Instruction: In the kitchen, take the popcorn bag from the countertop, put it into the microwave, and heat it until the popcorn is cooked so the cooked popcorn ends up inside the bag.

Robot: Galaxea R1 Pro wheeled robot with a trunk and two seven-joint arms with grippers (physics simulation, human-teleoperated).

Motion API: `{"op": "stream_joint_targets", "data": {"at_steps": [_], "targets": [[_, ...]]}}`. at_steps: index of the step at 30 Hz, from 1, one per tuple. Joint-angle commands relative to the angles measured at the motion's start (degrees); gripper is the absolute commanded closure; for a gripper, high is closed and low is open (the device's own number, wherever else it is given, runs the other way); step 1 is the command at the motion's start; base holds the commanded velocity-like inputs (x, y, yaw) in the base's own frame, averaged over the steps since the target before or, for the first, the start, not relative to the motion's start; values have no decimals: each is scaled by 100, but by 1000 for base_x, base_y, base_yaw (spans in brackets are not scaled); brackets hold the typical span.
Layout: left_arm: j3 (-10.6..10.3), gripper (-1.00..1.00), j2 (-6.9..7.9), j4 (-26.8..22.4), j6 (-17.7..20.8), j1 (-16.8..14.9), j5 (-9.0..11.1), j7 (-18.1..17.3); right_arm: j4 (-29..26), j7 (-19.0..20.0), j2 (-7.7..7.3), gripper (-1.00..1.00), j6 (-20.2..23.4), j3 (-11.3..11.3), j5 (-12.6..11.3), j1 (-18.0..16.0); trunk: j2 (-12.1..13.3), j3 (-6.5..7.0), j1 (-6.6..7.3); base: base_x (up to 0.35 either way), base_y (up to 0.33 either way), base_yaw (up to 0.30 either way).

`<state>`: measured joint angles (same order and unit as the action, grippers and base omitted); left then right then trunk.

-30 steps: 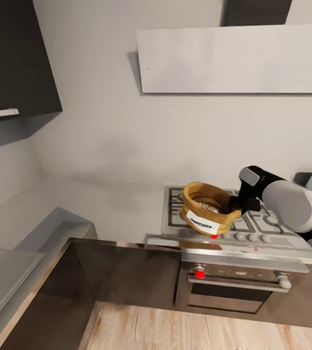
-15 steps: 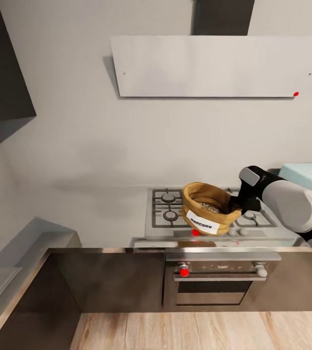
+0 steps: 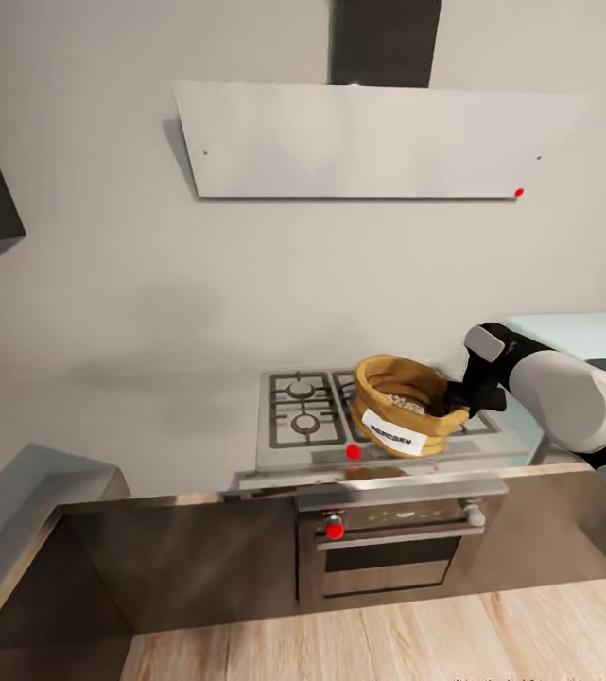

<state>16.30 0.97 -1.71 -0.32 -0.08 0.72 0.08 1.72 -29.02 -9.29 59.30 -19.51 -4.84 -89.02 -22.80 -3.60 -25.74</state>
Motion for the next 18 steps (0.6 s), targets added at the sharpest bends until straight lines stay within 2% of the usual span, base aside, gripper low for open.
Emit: {"op": "stream_joint_targets", "data": {"at_steps": [1, 9, 18], "targets": [[14, -100, -1, -5, -3, -1, 7, 1, 13, -60, -1, 100, -14, -18, -52, -10, -12, -4, -4, 0, 0, -194], [14, -100, -1, -5, 0, -1, 7, 1, 13, -60, 2, 100, -12, -18, -52, -10, -12, 62, -4, -10, 0, -194], [20, -100, -5, -5, 0, -1, 7, 1, 13, -60, 2, 100, -13, -10, -52, -10, -12, 135, -4, -140, 0, -196]]}}
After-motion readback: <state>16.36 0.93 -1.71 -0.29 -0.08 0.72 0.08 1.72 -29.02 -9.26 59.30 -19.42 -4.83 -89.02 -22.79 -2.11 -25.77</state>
